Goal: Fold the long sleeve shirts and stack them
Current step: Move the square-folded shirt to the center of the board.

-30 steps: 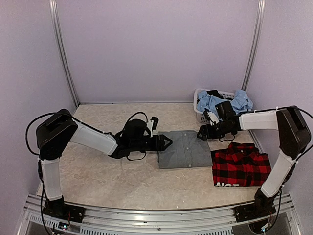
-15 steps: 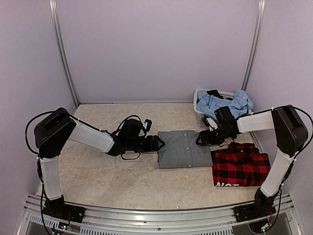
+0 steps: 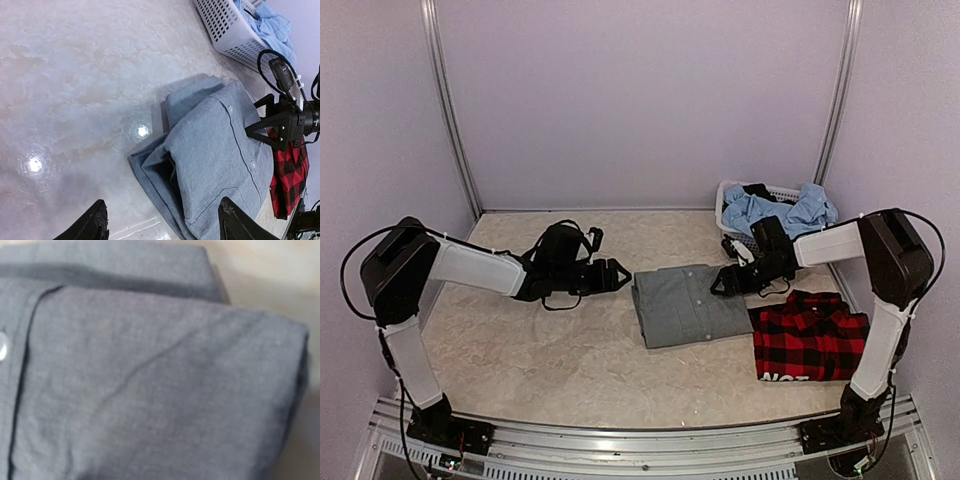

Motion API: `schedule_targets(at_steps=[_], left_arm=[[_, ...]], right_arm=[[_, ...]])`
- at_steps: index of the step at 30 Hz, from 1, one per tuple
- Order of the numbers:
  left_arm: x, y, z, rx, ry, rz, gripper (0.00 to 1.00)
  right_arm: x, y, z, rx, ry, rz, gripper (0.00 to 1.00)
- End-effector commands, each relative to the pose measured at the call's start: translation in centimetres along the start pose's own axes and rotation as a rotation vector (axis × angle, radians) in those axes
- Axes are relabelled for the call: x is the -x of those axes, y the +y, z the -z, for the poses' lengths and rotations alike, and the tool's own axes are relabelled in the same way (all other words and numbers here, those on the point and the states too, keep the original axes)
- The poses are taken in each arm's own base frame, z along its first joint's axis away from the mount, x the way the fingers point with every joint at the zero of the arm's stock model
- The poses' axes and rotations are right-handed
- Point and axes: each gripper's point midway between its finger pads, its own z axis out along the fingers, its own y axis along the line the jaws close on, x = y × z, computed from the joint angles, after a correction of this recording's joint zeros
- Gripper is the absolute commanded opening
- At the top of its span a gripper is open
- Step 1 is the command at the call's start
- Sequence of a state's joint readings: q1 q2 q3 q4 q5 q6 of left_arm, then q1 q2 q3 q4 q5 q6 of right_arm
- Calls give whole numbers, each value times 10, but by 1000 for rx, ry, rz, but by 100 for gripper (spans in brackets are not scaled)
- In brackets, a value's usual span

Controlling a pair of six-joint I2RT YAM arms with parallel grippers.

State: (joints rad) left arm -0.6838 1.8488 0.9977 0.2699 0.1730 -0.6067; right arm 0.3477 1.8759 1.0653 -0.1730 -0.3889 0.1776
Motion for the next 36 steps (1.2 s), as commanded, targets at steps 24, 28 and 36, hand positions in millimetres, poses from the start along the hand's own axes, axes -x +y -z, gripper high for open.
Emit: schedule_targets(at_steps=[24, 28, 36], left_arm=[[-42, 13, 58, -249, 280, -8, 77], [-49, 19, 46, -251, 322, 0, 77], [-56, 34, 23, -232, 366, 12, 79]], right_arm=[[27, 149, -18, 241, 0, 544, 72], [23, 147, 0, 207, 5, 442, 72], [-48, 144, 20, 177, 76, 193, 69]])
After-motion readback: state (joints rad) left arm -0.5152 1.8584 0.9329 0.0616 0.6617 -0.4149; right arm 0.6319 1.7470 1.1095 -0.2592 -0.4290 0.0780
